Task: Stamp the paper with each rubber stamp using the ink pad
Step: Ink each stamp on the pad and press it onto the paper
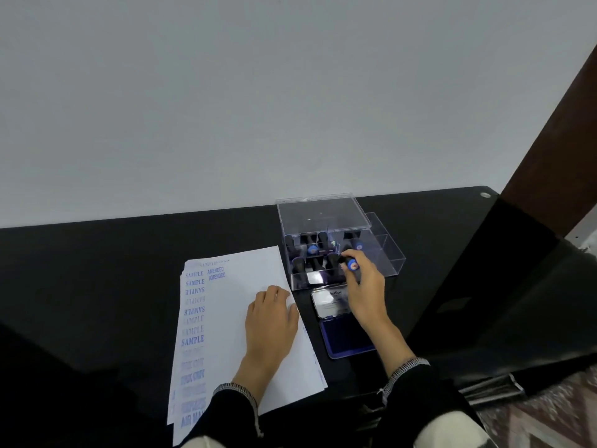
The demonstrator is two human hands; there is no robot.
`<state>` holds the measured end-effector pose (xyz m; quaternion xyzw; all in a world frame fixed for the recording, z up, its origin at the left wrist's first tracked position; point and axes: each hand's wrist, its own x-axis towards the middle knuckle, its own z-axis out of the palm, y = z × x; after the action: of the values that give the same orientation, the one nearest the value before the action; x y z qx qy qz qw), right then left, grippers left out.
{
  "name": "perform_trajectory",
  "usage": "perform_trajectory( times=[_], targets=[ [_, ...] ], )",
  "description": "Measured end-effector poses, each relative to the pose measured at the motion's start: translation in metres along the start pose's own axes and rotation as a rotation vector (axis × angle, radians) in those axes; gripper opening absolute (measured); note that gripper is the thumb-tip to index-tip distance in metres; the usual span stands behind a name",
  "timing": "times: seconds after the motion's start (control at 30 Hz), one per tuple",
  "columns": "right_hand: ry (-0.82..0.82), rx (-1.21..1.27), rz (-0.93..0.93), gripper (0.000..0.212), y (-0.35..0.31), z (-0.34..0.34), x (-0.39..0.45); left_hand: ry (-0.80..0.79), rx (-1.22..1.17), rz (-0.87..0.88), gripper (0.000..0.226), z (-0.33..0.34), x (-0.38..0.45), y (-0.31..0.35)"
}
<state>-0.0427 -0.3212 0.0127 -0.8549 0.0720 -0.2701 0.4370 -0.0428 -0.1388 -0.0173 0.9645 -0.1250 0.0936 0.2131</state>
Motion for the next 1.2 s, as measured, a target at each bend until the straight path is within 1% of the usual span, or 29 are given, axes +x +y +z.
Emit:
perform_trajectory(
  times=[0.1,0.17,0.23,0.3,0.4,0.5,0.57,0.6,0.67,0.73,0.8,0.97,1.07,1.2],
  targets=[
    [-0.021,-0.002,0.061,0.024,0.001,0.002,0.002,-0.049,-0.119,0.035,0.035,-0.003,-0.007,-0.005],
    [-0.025,0.066,0.104,0.023,0.000,0.000,0.000,-0.067,-0.217,0.092,0.033,-0.005,-0.013,-0.007],
    [0.004,0.130,0.139,0.020,-0.003,-0.005,-0.003,-0.104,-0.294,0.158,0.034,-0.009,-0.019,-0.006],
    [0.044,0.164,0.136,0.019,-0.012,-0.013,-0.008,-0.157,-0.324,0.202,0.042,-0.013,-0.023,-0.003],
    [0.006,0.242,0.182,0.014,-0.019,-0.025,-0.018,-0.255,-0.265,0.271,0.069,-0.015,-0.026,0.000],
    [-0.031,0.246,0.262,0.035,-0.016,-0.040,-0.029,-0.369,-0.137,0.334,0.091,-0.010,-0.027,0.002],
    [-0.037,0.209,0.289,0.040,-0.014,-0.048,-0.037,-0.388,-0.096,0.350,0.098,-0.007,-0.027,0.001],
    [-0.051,0.188,0.294,0.038,-0.013,-0.050,-0.042,-0.386,-0.086,0.352,0.099,-0.005,-0.027,0.000],
    [-0.098,0.143,0.293,0.027,-0.011,-0.053,-0.050,-0.367,-0.075,0.345,0.096,-0.003,-0.027,-0.001],
    [-0.148,0.054,0.232,0.018,-0.010,-0.053,-0.058,-0.327,-0.071,0.336,0.092,0.000,-0.029,-0.001],
    [-0.206,-0.060,0.129,0.014,-0.013,-0.054,-0.062,-0.299,-0.079,0.333,0.088,0.000,-0.030,0.001],
    [-0.329,-0.372,-0.106,0.016,-0.017,-0.050,-0.058,-0.293,-0.076,0.334,0.086,0.000,-0.031,0.001],
    [-0.371,-0.472,-0.164,0.012,-0.013,-0.044,-0.057,-0.293,-0.080,0.332,0.086,0.002,-0.031,0.000],
    [-0.398,-0.508,-0.178,0.011,-0.009,-0.039,-0.060,-0.288,-0.096,0.334,0.089,0.004,-0.031,-0.002]
  ],
)
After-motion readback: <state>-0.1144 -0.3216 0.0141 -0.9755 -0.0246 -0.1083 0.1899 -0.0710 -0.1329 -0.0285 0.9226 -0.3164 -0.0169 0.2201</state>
